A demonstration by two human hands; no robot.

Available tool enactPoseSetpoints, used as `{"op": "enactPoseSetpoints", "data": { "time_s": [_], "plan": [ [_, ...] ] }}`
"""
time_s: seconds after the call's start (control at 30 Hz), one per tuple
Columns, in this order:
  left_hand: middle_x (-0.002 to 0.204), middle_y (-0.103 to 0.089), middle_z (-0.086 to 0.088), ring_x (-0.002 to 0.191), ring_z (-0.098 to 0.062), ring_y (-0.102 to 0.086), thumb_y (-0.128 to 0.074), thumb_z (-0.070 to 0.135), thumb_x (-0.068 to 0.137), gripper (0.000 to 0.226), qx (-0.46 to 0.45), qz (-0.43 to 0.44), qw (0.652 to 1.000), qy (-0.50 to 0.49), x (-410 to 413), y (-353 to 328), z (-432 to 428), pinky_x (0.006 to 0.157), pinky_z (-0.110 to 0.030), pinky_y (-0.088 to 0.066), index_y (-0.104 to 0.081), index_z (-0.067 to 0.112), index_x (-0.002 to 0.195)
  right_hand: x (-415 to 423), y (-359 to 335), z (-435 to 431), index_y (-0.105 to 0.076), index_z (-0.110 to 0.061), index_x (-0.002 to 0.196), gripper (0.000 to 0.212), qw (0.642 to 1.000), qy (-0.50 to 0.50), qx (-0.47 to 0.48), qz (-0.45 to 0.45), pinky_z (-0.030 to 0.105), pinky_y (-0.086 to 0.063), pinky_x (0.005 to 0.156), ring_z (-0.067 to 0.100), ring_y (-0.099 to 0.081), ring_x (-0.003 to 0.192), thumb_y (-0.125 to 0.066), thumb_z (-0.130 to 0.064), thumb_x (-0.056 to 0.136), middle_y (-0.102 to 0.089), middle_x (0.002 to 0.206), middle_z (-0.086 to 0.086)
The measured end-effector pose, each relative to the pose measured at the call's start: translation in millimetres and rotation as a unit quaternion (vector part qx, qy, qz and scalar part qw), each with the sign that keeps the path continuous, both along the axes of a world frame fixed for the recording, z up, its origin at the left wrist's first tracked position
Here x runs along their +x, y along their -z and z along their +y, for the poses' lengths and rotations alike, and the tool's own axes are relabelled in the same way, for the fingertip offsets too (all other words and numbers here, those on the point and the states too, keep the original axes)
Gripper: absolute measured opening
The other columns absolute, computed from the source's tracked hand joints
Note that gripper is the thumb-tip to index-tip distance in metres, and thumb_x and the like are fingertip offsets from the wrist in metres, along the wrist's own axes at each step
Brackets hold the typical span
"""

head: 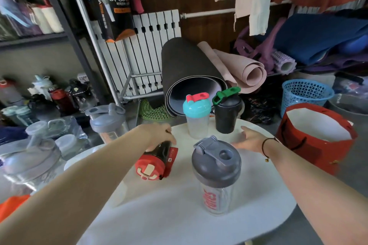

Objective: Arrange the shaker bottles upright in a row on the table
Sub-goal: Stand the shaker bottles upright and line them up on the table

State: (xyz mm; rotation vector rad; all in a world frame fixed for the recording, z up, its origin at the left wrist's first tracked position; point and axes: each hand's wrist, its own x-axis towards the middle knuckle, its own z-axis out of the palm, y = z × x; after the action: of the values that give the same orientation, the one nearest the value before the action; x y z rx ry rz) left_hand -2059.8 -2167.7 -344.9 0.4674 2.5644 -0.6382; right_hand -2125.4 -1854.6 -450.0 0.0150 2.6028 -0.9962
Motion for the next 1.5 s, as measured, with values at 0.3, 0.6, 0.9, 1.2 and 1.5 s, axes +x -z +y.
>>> {"op": "enactPoseSetpoints", "data": {
  "time_s": [0.3,0.6,0.9,1.2,1.5],
  "plan": [
    [0.162,0.002,0.007,0.144,-0.029,-0.017,-0.065,0.008,0.085,0.079,-0.155,-0.025,0.978,0.134,-4,12,-8,0.096,-0.047,-0.044,-0.022,0.038,0.145,16,28,1,0.011,-0.027,0.149,0.138,0.967,-0.15,0.207,0.0,0.046,0.002,0.118,0.03,0.018,0.144,-0.059,-0.076,0.04,0.022,0.158,-0.002],
    [0.125,-0.055,0.001,0.112,-0.021,-0.057,-0.091,0.038,0.049,0.094,0.253,0.086,0.963,-0.038,-10,24,-23,0.096,-0.036,-0.047,-0.037,0.026,0.125,12,22,19,0.009,-0.024,0.15,0.136,0.97,-0.118,0.212,0.021,0.045,0.004,0.117,0.025,0.017,0.145,-0.069,-0.075,0.05,0.019,0.159,0.0],
    [0.117,-0.065,-0.009,0.1,-0.025,-0.066,-0.089,0.021,0.061,0.073,0.67,0.135,0.621,-0.384,-19,63,-12,0.071,-0.041,-0.061,-0.051,0.024,0.122,15,22,38,0.013,-0.024,0.149,0.142,0.969,-0.118,0.216,0.021,0.04,0.006,0.115,0.022,0.02,0.144,-0.063,-0.084,0.045,0.021,0.158,0.0],
    [0.115,-0.061,-0.001,0.085,-0.014,-0.061,-0.083,0.034,0.069,0.075,0.672,0.203,0.572,-0.423,-27,81,-5,0.053,-0.019,-0.048,-0.046,0.018,0.132,19,19,37,0.015,-0.028,0.148,0.137,0.964,-0.132,0.231,0.016,0.042,0.007,0.116,0.022,0.023,0.143,-0.061,-0.085,0.049,0.025,0.157,-0.001],
    [0.132,-0.057,-0.006,0.113,-0.032,-0.059,-0.082,0.048,0.064,0.099,0.624,0.265,0.587,-0.443,-28,86,3,0.093,-0.048,-0.052,-0.029,0.02,0.142,20,17,36,0.014,-0.029,0.148,0.136,0.964,-0.129,0.231,0.017,0.042,0.006,0.116,0.022,0.023,0.143,-0.062,-0.084,0.049,0.024,0.157,-0.002]
  ]
}}
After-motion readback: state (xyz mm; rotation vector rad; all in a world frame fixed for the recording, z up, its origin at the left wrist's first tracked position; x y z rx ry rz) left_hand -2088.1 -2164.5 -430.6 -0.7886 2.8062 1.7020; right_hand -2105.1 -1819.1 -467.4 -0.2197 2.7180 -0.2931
